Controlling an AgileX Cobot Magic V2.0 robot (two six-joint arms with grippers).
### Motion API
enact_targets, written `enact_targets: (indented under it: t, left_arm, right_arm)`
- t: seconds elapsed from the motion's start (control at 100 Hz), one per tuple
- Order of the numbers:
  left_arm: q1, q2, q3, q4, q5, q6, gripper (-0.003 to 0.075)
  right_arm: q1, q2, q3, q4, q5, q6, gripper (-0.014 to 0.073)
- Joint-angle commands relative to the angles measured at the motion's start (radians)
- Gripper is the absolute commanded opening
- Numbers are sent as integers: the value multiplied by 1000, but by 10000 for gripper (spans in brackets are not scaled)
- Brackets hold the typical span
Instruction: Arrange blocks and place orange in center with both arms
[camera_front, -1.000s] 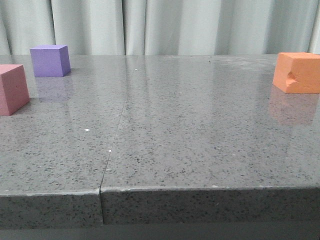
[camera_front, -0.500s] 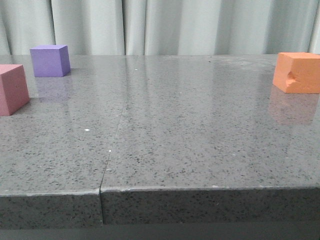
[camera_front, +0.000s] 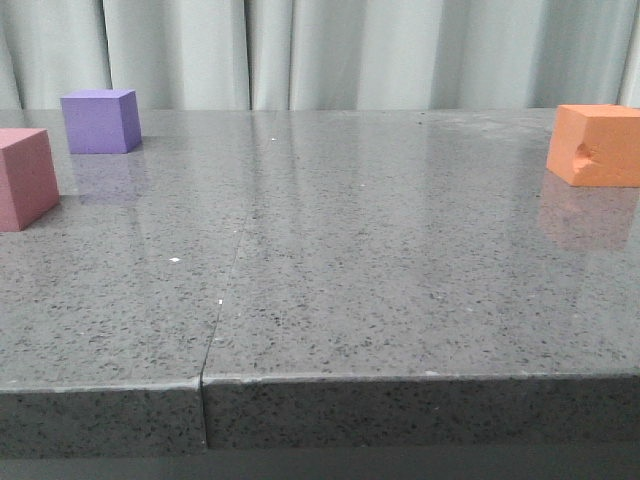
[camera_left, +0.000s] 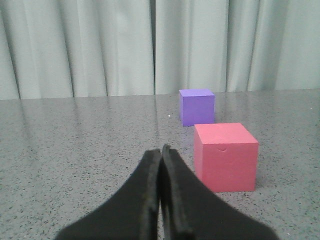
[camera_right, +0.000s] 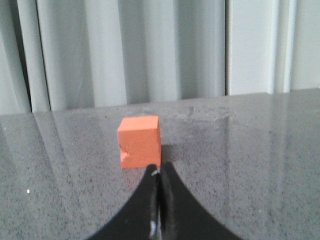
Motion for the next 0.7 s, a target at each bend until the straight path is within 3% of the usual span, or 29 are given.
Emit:
enact_targets:
  t: [0.0,0.2,0.69]
  left_arm:
    - [-8,-28,40,-9,-75,1,-20]
    - [-8,-28,40,-9,-75,1,-20]
    - [-8,-28,40,-9,-75,1,-20]
  right_arm:
    - [-5,-18,-29,-13,-96,-10,-69]
    - [-5,67,-164,-22,66,-10,-69]
    - [-5,447,-474,-21,201,-9,-61]
